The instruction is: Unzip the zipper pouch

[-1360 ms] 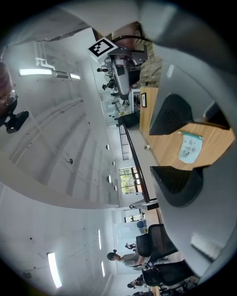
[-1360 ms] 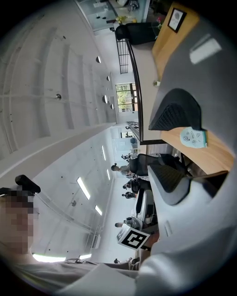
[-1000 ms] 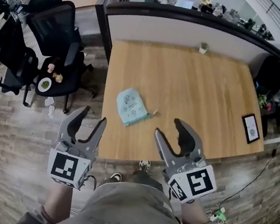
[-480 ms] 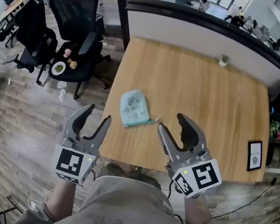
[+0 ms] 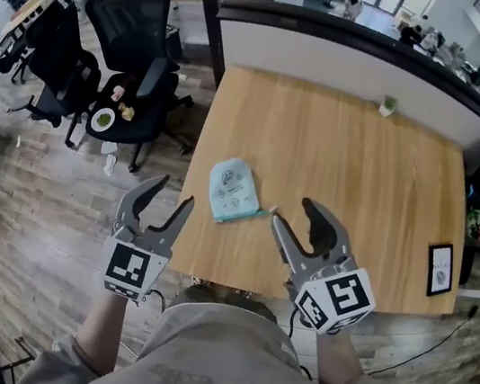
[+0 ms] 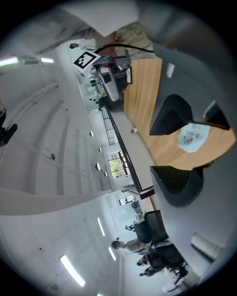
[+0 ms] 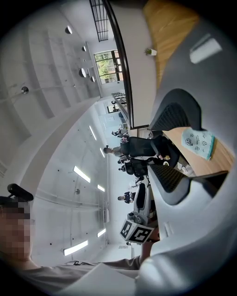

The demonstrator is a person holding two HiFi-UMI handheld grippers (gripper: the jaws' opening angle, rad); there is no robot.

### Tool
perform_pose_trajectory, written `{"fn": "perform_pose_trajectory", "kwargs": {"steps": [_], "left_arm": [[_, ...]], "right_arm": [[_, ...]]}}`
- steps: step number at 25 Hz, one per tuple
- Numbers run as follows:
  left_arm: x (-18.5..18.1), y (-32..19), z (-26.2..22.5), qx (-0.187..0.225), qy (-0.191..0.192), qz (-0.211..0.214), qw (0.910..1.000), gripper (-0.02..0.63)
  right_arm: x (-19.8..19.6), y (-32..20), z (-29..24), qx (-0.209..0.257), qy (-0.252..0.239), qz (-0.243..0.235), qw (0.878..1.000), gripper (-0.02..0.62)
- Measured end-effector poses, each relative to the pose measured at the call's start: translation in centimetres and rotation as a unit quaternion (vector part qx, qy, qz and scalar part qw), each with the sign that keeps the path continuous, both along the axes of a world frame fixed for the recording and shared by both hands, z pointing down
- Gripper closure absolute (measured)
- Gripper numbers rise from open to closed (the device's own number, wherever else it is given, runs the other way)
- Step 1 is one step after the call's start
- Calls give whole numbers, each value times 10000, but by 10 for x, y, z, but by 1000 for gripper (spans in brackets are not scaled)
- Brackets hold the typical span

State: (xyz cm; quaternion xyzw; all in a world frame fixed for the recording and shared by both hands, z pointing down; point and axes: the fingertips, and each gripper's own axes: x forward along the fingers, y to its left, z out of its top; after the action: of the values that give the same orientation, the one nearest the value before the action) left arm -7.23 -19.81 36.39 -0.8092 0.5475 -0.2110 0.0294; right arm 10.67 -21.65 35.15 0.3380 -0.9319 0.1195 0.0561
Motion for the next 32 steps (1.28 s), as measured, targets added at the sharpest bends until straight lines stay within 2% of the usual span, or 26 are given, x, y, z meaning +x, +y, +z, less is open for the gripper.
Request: {"fn": "perform_pose_trajectory", "kwargs": {"steps": [2, 4, 9, 13, 15, 18, 20, 27, 32], "left_arm": [[-8, -8, 7, -105, 224, 126, 9996, 399], [-15, -16, 15, -141, 194, 257, 9994, 399], [-14, -29, 46, -297, -261, 980, 9944, 399], [-8, -30, 81, -545, -484, 1609, 9843, 396], [-7, -30, 102, -564, -761, 1919, 9768, 396], [-3, -30, 133, -504, -1429, 2423, 9583, 393], [1, -28, 157, -521, -1730, 2728, 9450, 393], [16, -16, 230, -652, -2491, 3685, 8932, 390], [21, -11, 272, -860, -2793, 4094, 8643, 388]], "right_arm": [[-5, -1, 6, -174, -66, 8, 9998, 379], [-10, -4, 13, -332, -113, 28, 9994, 379], [-23, -7, 39, -502, 106, 67, 9987, 379], [-40, 3, 69, -562, 626, -53, 9964, 379], [-48, 6, 82, -661, 743, -72, 9950, 379], [-57, 10, 99, -836, 815, -88, 9931, 379], [-60, 12, 110, -948, 828, -71, 9920, 379], [-61, 23, 146, -1210, 1109, 53, 9864, 379], [-66, 29, 160, -1357, 1114, 91, 9844, 379]]}}
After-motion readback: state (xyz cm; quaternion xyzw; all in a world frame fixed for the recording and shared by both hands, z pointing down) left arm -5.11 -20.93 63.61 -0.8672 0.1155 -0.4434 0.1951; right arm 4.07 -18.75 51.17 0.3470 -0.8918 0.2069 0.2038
